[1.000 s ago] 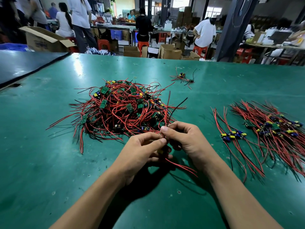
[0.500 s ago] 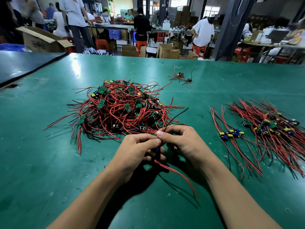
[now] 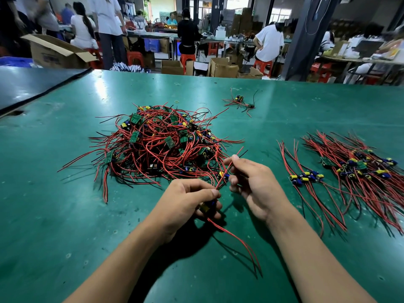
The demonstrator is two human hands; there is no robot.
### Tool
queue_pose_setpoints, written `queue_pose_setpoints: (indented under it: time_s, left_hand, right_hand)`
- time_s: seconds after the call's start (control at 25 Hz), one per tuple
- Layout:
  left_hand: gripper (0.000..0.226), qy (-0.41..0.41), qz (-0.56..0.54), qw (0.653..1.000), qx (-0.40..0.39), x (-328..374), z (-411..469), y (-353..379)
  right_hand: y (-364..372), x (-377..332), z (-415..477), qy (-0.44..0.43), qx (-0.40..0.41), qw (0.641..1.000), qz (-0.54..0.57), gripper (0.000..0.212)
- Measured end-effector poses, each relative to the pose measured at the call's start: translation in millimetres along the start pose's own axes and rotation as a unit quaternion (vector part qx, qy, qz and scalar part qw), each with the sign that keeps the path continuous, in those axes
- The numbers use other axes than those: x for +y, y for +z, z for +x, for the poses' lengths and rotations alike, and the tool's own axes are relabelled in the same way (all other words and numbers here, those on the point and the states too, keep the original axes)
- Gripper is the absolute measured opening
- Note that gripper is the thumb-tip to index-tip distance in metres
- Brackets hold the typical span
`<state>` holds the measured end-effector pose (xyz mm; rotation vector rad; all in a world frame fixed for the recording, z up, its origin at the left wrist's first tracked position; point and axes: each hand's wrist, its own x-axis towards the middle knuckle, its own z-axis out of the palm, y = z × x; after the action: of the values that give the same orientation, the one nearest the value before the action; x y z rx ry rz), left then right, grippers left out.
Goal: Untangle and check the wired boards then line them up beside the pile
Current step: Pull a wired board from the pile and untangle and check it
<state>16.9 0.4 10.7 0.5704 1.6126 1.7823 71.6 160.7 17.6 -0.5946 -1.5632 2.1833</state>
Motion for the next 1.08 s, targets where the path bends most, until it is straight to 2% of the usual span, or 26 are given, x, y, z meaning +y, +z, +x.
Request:
queue_pose_setpoints:
  time_s: [0.08,0.16,0.32,0.44,0.72,0.92,1.08]
  left_hand:
    - [0.016,0.004,0.006,1.000,0.004,-1.6,0.9,1.8]
    - [0.021,0.016,0.010,1.000,0.021,-3.7,1.4,5.1]
    - [0.019,0.026,0.003,0.999,0.035,-5.5,0.5,5.3]
    - [0.017,0.008,-0.026,0.999,0.031,-4.6,1.3,2.6]
    - [0.017,-0.016,-0.045,0.999,-0.027,2.6,0.9,-1.4]
    - [0.017,-0.013,-0.044,0.998,-0.037,1.1,2.1,0.3]
    - [0.016,-0.009,-0.014,0.999,-0.051,-1.0,1.5,0.2]
  right_hand:
    - [2.0,-3.6,-0.7,0.049,-0.031,0.996,0.064,0.025]
    - [2.2,-5.2,-1.5,0.076,-0.049,0.993,0.080,0.024]
    - [1.8,0.1,-5.1,0.068,-0.109,0.992,-0.002,0.014]
    - [-1.3,2.4,-6.6,0.058,-0.164,0.984,-0.032,0.020]
    - [-4.9,1.0,-0.8,0.023,-0.082,0.996,0.012,0.044]
    - [-5.9,-4.4,2.8,0.010,-0.003,0.997,0.070,0.039]
    - [-8.7,-9.3,4.5,0.085,0.023,0.986,0.144,0.027]
